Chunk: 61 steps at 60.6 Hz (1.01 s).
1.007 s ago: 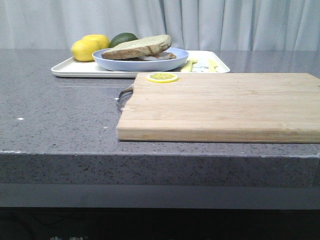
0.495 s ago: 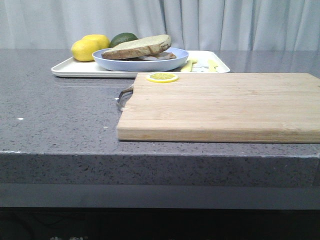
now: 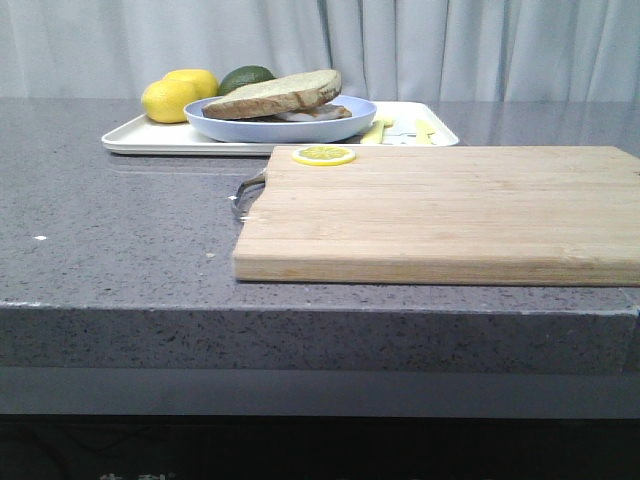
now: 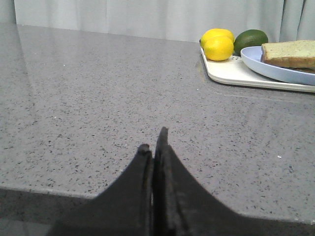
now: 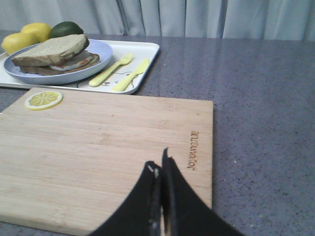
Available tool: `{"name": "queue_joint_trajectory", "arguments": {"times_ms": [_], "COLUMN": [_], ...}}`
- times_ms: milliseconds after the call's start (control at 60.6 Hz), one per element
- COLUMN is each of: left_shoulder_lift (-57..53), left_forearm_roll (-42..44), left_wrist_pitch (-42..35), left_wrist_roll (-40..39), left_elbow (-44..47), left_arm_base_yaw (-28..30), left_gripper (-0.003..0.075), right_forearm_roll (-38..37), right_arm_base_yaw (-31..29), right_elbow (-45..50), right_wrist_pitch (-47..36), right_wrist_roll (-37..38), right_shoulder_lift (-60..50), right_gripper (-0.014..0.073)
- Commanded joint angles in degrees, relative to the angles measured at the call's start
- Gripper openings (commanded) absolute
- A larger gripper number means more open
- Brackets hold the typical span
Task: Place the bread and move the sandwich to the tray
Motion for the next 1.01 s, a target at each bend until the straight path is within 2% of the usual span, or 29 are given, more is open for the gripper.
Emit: {"name": "queue_joint_trajectory", "arguments": {"times_ms": [0, 330, 396, 495, 990], "left_shoulder_lift": [-1.4, -1.4, -1.3, -1.3, -1.3], "left_forearm_roll": [-0.5, -0.5, -0.5, -0.5, -0.5], "left_wrist_pitch": [-5.3, -5.3, -5.4, -5.5, -5.5], "left_wrist_roll": [-0.3, -0.3, -0.3, -0.3, -0.3], "left_elbow": [0.6, 0.6, 0.6, 0.6, 0.6], "left_arm_base_yaw": [0.0, 0.0, 0.0, 0.0, 0.0], "left_gripper": [-0.0019, -0.0019, -0.0019, -0.0019, -0.0019], "right_forearm_roll": [-2.4, -3.1, -1.9, 0.0, 0.0], "right_arm_base_yaw": [-0.3, -1.5, -1.6, -1.6, -1.6], "right_elbow": [1.6, 16.0, 17.9, 17.7, 17.7], "right_wrist_pitch": [-7.8, -5.6, -7.0, -4.1, -2.7], "right_wrist_roll": [-0.3, -0.3, -0.3, -0.3, -0.3], "right_shoulder_lift": [-1.7, -19.7, -19.2, -19.1, -19.1], "right_gripper": [-0.0074, -0.0074, -0.0074, -0.0074, -0.0074]}}
